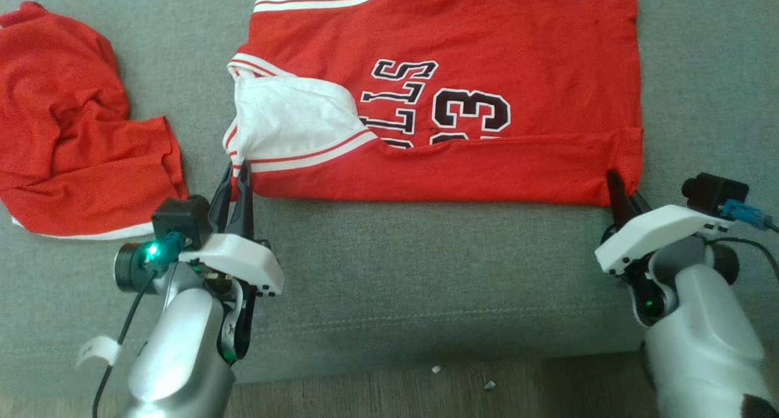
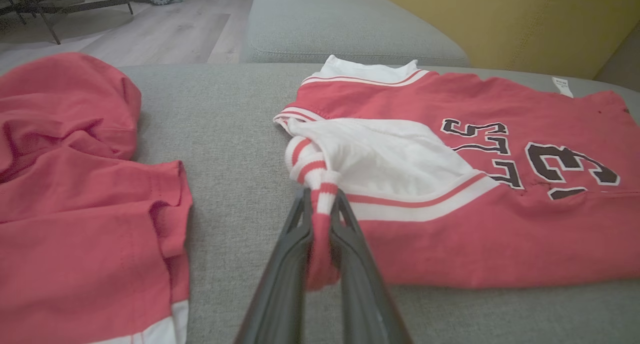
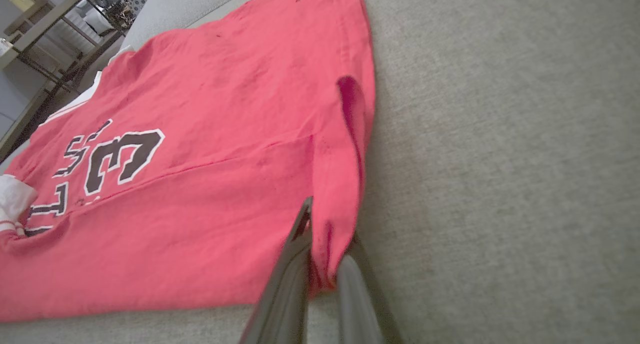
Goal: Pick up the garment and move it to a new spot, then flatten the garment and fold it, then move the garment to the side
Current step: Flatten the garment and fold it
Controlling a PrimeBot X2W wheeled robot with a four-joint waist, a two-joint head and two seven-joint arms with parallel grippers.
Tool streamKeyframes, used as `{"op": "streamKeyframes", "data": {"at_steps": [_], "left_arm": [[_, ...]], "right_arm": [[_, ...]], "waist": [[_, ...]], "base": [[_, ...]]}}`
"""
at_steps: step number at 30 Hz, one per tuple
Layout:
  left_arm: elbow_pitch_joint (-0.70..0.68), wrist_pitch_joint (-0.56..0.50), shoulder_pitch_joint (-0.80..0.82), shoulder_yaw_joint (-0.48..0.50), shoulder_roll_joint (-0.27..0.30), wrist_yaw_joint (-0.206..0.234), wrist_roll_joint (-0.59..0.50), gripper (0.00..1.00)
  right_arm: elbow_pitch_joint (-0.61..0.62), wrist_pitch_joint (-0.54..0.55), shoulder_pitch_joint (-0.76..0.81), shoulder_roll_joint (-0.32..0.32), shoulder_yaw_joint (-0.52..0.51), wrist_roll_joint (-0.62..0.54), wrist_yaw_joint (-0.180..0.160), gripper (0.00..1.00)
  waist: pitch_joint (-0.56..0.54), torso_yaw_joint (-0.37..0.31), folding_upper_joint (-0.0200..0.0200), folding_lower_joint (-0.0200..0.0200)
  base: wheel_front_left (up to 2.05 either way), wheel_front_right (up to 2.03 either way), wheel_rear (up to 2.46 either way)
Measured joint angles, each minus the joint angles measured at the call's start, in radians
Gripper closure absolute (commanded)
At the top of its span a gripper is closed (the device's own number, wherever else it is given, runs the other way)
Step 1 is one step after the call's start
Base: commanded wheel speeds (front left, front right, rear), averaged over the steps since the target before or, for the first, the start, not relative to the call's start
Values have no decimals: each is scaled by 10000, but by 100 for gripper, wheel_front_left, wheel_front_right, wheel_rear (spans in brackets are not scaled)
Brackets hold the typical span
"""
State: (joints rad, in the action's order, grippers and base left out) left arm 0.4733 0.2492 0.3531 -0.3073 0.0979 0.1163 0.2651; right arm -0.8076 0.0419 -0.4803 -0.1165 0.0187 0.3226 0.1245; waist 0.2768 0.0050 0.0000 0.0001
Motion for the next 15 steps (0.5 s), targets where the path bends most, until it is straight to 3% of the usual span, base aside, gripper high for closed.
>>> {"op": "streamKeyframes", "data": {"at_steps": [9,15], "left_arm": [[270,-142,-11,-153,82,4,0,100],[324,-706,-110,-472,334,-196,-61,100]], "right_arm": [[-113,-19,2,-769,428,56,0,100],[184,976,73,-1668,1135,631,2,100]], "waist": [[-360,-99,0,0],[-812,-241,0,0]], "base": [[0,0,0],[0,0,0]]}}
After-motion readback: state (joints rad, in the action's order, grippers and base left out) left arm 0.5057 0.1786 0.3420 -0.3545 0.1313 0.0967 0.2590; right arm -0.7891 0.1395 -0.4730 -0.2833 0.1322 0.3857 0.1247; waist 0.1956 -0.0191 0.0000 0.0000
